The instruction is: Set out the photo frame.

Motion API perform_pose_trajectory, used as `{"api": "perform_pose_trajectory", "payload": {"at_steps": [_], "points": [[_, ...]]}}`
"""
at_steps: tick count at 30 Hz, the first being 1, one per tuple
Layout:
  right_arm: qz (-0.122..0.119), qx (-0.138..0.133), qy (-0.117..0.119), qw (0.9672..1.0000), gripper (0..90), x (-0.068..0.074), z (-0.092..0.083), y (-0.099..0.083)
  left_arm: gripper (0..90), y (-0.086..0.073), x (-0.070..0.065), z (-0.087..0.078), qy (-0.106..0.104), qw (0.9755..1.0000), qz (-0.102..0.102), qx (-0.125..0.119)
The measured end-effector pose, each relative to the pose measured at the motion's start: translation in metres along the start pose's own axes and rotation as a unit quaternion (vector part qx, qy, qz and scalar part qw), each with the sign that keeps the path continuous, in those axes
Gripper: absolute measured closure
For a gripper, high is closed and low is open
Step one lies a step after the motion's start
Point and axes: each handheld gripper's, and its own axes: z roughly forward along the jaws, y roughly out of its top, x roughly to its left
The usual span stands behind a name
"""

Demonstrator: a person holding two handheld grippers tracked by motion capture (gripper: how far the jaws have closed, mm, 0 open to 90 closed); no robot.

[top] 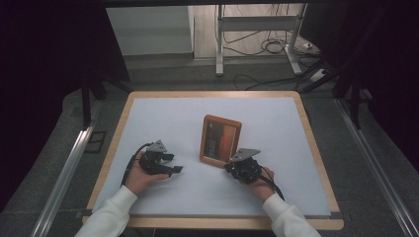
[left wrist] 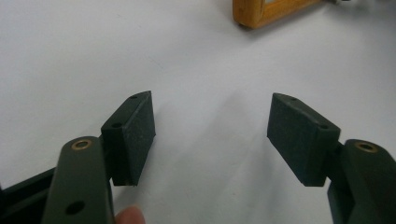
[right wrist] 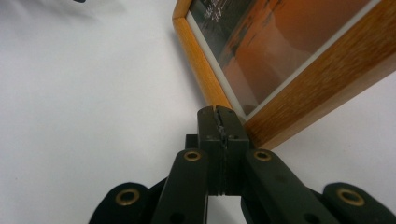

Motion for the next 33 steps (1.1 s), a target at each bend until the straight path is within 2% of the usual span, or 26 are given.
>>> {"api": "perform_pose_trajectory", "payload": {"at_steps": [9, 19, 33], "points": [[-0.003, 0.000, -0.005, 1.0000, 89.8, -0.002, -0.001, -0.001, 31.9, 0.000, 0.000, 0.000, 0.000, 1.0000, 0.000, 0.000], [-0.004, 0.002, -0.022, 0.9997, 89.8, -0.009, -0.004, -0.003, 31.8, 0.000, 0.000, 0.001, -0.001, 1.0000, 0.001, 0.002], [0.004, 0.000, -0.027, 0.9996, 89.7, -0.014, -0.005, -0.005, 31.5, 0.000, 0.000, 0.001, 0.000, 1.0000, 0.001, 0.002]]}}
